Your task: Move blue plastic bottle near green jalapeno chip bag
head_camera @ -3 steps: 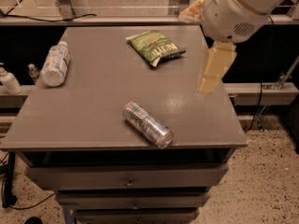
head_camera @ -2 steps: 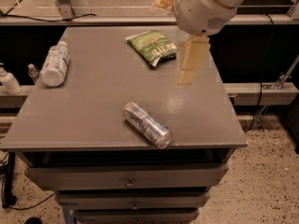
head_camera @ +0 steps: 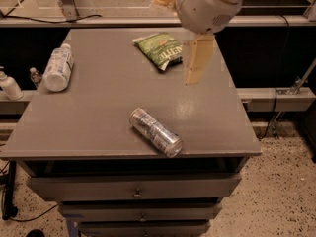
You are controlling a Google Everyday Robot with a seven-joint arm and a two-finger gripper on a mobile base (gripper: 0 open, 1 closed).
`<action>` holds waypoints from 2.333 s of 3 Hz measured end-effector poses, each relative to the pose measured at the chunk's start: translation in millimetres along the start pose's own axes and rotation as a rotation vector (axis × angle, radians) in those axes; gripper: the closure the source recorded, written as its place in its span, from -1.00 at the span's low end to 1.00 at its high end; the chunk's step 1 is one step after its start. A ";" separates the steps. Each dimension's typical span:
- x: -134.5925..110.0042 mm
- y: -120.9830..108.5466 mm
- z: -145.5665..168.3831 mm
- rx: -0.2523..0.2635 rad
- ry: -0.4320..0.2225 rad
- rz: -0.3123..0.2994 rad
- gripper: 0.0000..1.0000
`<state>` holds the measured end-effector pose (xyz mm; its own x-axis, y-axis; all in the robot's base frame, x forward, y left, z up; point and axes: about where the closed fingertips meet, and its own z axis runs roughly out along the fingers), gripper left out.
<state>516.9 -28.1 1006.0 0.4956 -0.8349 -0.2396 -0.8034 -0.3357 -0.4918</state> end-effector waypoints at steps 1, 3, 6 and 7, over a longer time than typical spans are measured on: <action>1.2 -27.8 28.1 -0.022 -0.003 -0.150 -1.00; -0.1 -79.0 103.2 -0.135 -0.075 -0.477 -1.00; -29.0 -102.5 140.3 -0.170 -0.075 -0.770 -1.00; -52.6 -104.1 142.0 -0.125 0.027 -0.961 -1.00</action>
Offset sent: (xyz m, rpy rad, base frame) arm 0.1148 0.0767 -0.0461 -0.1758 -0.1113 0.5243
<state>621.3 112.7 950.9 0.9526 -0.1894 0.2380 -0.0897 -0.9225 -0.3754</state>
